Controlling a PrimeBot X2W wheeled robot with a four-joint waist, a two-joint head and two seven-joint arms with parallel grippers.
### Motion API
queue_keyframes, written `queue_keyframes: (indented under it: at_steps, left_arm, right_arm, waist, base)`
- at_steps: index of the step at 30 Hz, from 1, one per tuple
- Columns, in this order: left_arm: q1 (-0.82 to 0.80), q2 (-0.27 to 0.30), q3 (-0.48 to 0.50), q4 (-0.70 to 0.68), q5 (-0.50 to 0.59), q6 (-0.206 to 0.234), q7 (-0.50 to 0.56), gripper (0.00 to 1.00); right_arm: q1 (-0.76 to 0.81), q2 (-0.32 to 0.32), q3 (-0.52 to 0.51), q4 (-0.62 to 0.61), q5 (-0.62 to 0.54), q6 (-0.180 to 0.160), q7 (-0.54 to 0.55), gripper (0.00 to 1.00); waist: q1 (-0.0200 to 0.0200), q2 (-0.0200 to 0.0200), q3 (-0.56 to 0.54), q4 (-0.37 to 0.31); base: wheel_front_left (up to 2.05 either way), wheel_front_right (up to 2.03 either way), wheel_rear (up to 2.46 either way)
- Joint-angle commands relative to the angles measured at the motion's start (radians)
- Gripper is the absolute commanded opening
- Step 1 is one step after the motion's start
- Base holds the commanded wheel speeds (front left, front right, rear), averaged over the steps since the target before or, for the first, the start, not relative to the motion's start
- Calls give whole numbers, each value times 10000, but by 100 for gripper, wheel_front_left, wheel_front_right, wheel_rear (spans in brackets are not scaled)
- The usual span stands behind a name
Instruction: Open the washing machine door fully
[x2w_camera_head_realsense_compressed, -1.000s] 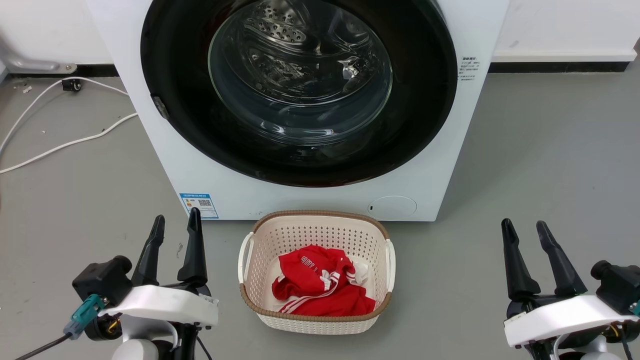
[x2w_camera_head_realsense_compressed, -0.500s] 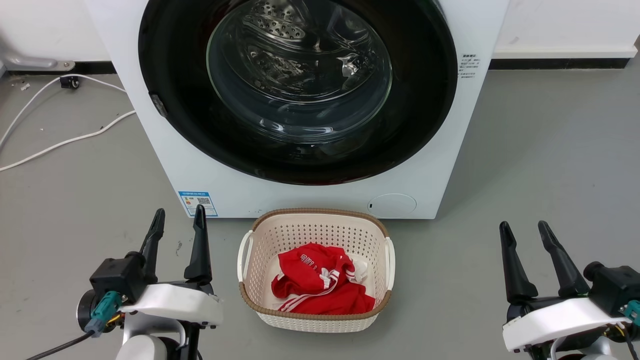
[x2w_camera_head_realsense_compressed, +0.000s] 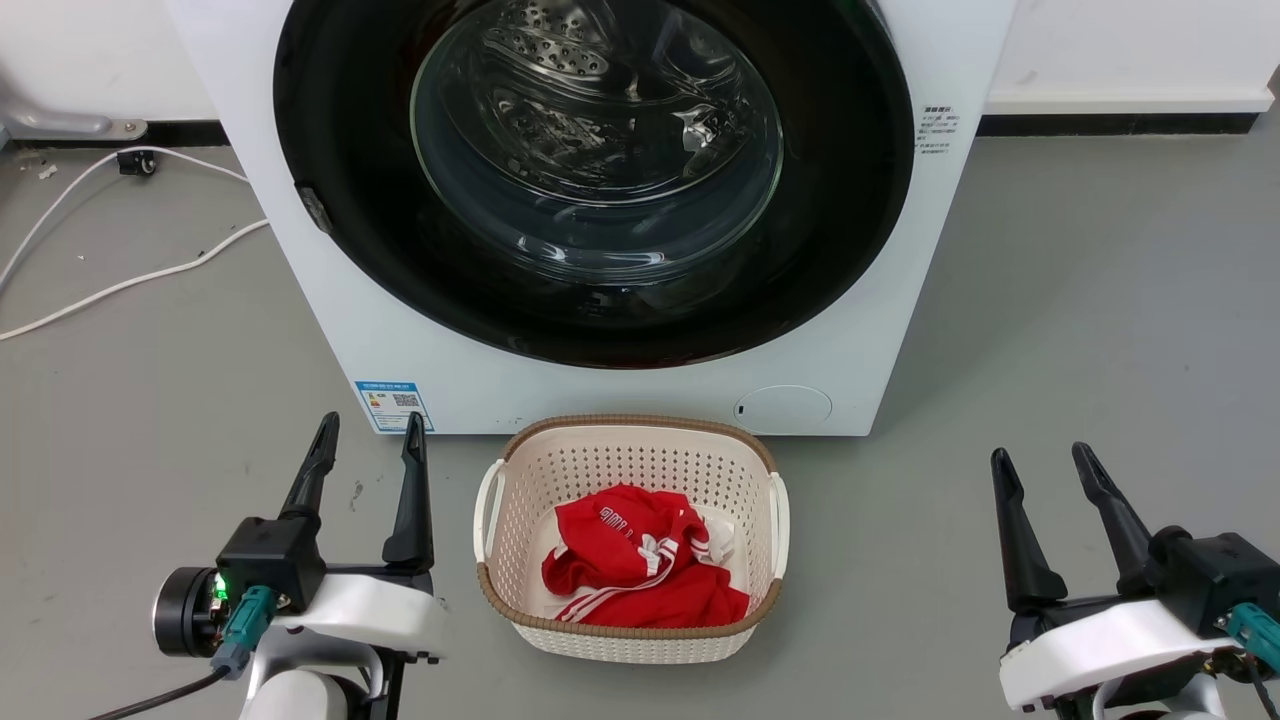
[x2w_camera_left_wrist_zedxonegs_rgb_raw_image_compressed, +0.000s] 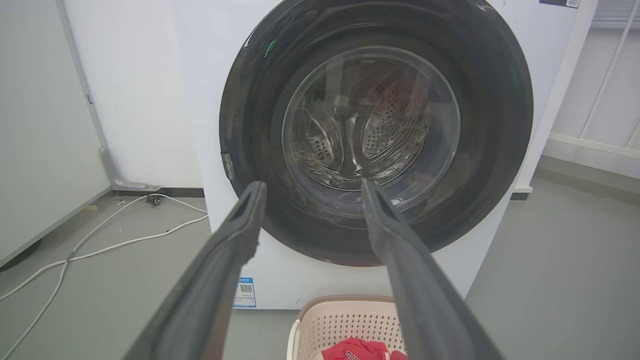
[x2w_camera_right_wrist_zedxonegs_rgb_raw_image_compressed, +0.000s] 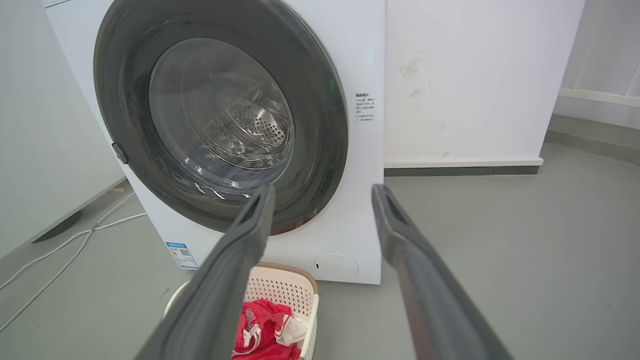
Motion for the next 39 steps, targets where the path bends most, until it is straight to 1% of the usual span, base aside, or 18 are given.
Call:
queue_keyframes:
  at_steps: [1, 21, 34, 35, 36, 37, 39]
  left_arm:
    - [-112, 42, -12, -30, 159, 58, -61, 100]
    - [-31, 48, -100, 49, 1373, 246, -424, 100]
    - [-36, -49, 9, 219, 1223, 101, -414, 100]
    - [-35, -56, 13, 229, 1222, 92, -414, 100]
    - [-34, -62, 18, 240, 1220, 79, -414, 100]
    - [-32, -70, 22, 246, 1220, 71, -414, 100]
    - [-25, -87, 33, 262, 1219, 69, -414, 100]
  right_arm:
    - [68, 27, 10, -103, -126, -3, -32, 100]
    - [211, 44, 68, -118, -1228, -3, -173, 100]
    - [154, 44, 43, 16, -1003, -3, -219, 100]
    - [151, 44, 50, 33, -973, -3, -220, 48]
    - [146, 44, 57, 44, -979, -3, -223, 3]
    - [144, 44, 58, 52, -953, -3, -219, 0]
    - [138, 44, 67, 70, -886, -3, -234, 0]
  waist:
    - [-1, -1, 0, 0]
    - [-1, -1, -2, -59]
    - [-1, -1, 8, -84]
    - [-1, -1, 7, -85]
    - [-1, -1, 2, -87]
    - [-1, -1, -1, -89]
    - [-1, -1, -8, -91]
  base:
    - [0, 0, 0]
    - [0, 0, 0]
    - [0, 0, 0]
    - [0, 0, 0]
    - [0, 0, 0]
    - [0, 0, 0]
    - [0, 0, 0]
